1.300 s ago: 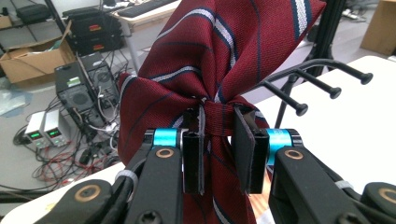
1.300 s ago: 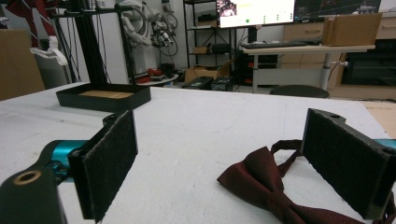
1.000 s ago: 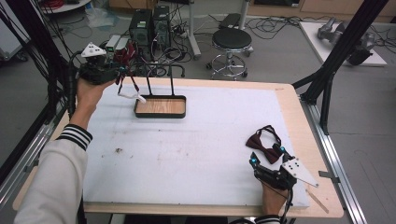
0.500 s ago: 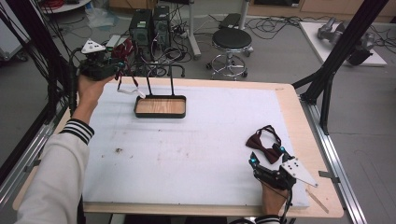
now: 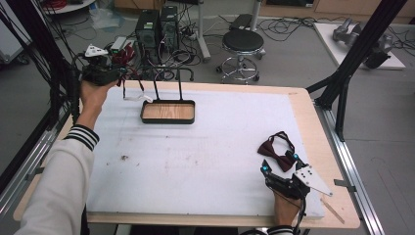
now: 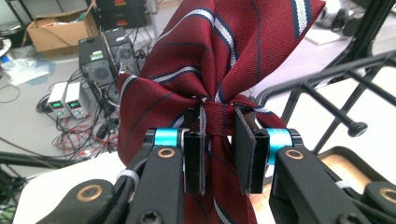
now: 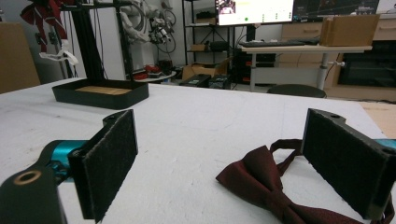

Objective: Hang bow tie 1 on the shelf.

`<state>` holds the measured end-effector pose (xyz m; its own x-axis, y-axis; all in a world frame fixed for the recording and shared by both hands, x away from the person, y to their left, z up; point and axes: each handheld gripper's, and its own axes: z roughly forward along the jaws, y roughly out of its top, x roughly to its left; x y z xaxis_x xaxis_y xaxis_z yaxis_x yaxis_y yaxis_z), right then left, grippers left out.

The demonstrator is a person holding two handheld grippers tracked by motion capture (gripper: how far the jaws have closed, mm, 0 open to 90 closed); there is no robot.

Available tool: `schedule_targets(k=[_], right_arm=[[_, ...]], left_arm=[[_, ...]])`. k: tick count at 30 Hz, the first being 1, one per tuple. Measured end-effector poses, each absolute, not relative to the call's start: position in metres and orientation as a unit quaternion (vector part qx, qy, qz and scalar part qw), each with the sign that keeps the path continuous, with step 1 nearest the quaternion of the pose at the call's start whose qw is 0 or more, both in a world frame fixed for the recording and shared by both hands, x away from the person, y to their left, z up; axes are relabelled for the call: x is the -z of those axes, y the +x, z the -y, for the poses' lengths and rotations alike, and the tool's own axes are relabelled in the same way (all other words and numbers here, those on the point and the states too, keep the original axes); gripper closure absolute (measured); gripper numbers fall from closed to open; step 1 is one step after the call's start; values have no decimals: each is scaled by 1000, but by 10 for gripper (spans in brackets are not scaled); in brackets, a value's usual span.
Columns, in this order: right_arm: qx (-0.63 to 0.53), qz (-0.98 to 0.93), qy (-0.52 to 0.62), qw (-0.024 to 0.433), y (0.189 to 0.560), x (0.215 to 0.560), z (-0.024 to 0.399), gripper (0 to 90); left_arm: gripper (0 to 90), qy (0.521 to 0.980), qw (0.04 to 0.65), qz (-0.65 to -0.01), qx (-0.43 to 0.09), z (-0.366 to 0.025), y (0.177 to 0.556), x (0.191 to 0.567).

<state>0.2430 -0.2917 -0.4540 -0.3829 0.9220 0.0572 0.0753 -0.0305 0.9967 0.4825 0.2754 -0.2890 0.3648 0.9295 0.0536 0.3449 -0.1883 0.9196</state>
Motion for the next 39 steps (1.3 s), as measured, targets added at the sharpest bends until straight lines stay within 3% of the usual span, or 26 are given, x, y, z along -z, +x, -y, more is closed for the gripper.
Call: schedule_targets(k=[29, 39], right_arm=[[-581, -594, 418, 368, 244, 454, 292, 100], [-580, -594, 417, 368, 244, 454, 292, 100]], left_arm=[[738, 734, 384, -462, -317, -275, 476, 312], [671, 741, 373, -458, -318, -273, 474, 316]])
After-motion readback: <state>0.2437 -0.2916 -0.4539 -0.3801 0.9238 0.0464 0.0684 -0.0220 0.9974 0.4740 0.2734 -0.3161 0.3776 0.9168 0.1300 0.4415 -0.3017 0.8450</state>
